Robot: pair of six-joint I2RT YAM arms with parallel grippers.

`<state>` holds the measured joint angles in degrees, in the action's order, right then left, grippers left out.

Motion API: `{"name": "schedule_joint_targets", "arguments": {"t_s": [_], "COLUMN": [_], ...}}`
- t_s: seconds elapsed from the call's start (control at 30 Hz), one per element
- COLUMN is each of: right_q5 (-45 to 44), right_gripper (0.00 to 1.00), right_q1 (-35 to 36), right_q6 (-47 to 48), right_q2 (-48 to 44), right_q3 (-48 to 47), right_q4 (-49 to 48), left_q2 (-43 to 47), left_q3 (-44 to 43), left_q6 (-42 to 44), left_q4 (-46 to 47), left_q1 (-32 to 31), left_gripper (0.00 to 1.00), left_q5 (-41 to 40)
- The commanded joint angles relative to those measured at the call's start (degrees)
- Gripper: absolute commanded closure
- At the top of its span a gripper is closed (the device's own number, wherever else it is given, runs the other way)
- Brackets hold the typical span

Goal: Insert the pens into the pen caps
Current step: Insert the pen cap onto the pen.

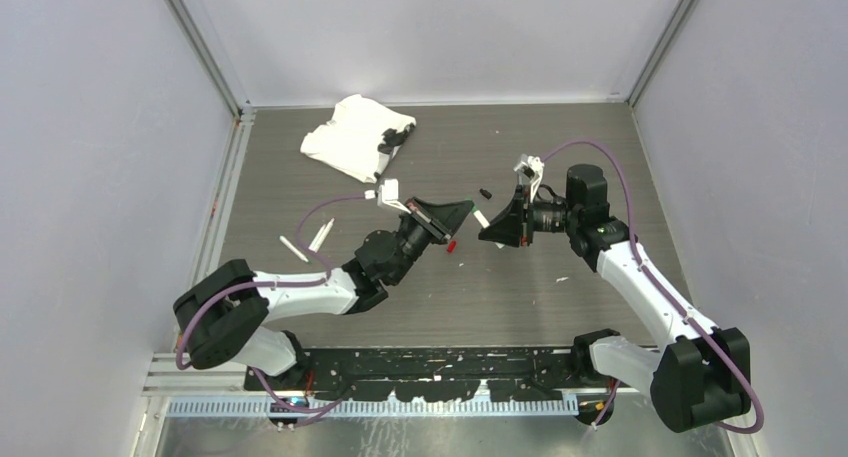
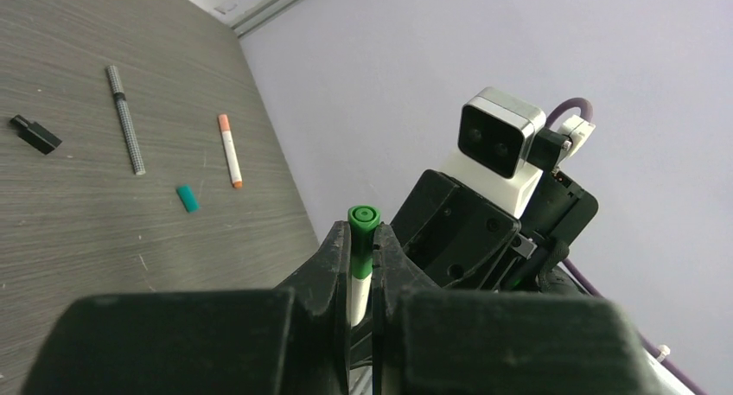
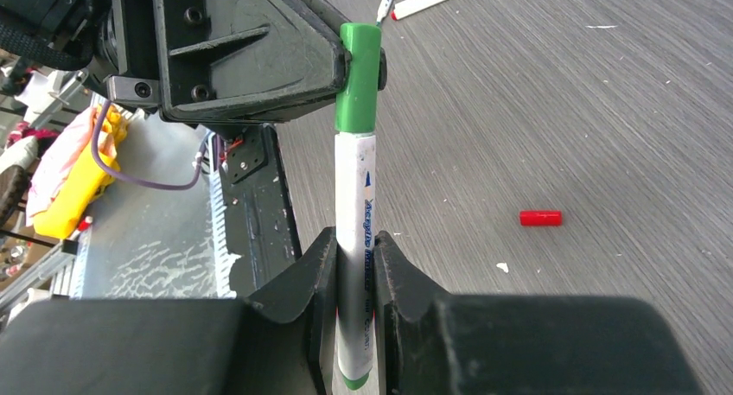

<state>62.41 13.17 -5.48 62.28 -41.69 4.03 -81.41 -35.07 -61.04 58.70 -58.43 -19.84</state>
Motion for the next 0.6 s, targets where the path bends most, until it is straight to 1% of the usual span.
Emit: {"name": "schedule_joint_targets", "arguments": {"t_s": [0.0,0.23,0.5,0.57], "right_q5": [-1.3,-5.6,-2.7,-1.8], "right_gripper": [0.99,0.99,0.99,0.99], "right_q1": [0.3,0.3,0.3,0.3], "right_q6": [2.2,7.4,8.3,8.3], "right_q2": [-0.7,-0.6,-0.7,-0.9], "right_q3": [-2.7,-3.9,-3.2,-2.9], "right_q4": [-1.3,3.8,2.8,2.1], "left_q2": [1.1,2.0,2.3,3.1], "left_q3": [-1.9,-2.5,-2.4,-2.2], "left_q6": [2.3,2.6,1.8,1.8], "left_q4": [-2.3,-5.7,-5.6,-5.9], "left_q1": [-2.0,-3.6,-4.0,-4.0], "left_gripper": [0.99,0.99,0.99,0.97], "left_q5": [0.4,1.0,3.4,3.1]}}
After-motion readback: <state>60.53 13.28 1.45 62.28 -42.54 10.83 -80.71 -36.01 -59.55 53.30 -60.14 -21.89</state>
